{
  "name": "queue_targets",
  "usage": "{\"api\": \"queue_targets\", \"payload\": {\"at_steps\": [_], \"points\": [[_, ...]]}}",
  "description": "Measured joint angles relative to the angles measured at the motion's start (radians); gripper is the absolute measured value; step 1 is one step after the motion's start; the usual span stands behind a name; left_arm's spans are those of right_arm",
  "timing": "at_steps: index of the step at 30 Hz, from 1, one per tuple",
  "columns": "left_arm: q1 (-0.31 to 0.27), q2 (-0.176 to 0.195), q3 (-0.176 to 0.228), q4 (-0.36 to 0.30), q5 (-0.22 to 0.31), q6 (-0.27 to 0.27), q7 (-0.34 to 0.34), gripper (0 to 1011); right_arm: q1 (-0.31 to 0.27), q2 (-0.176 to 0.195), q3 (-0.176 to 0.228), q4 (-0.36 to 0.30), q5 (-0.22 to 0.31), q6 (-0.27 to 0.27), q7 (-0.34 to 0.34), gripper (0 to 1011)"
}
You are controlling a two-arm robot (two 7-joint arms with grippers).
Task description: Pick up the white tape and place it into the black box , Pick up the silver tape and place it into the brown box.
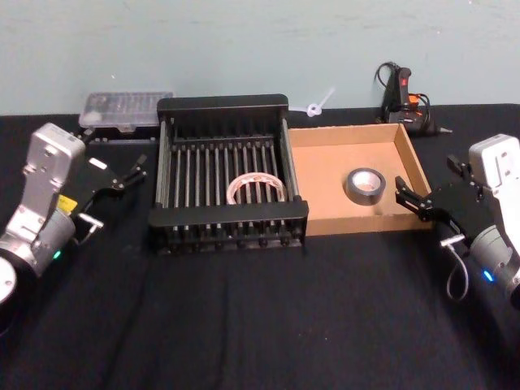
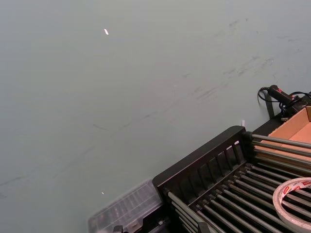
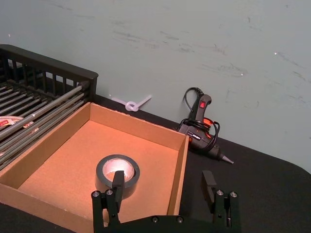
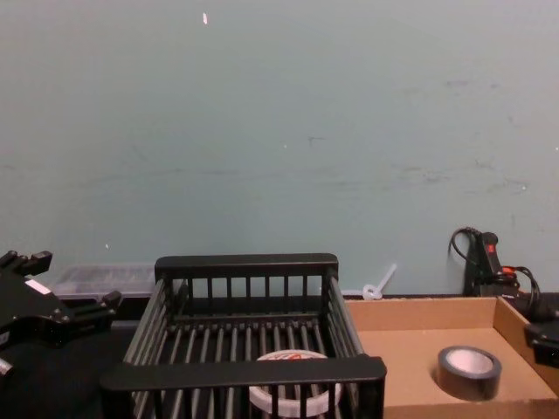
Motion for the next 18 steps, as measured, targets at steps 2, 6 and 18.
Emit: {"api": "queue_targets", "payload": {"at_steps": [2, 6, 18], "points": [[0.0, 0.0, 0.0, 0.0, 0.0, 0.0, 0.0, 1001, 0.0, 0.0, 0.0, 0.0, 0.0, 0.0, 0.0, 1003], [0.0, 0.0, 0.0, 0.0, 0.0, 0.0, 0.0, 1001, 0.0, 0.0, 0.0, 0.0, 0.0, 0.0, 0.0, 1002], [0.0, 0.0, 0.0, 0.0, 0.0, 0.0, 0.0, 1001, 0.0, 0.0, 0.0, 0.0, 0.0, 0.001, 0.0, 1003]]}}
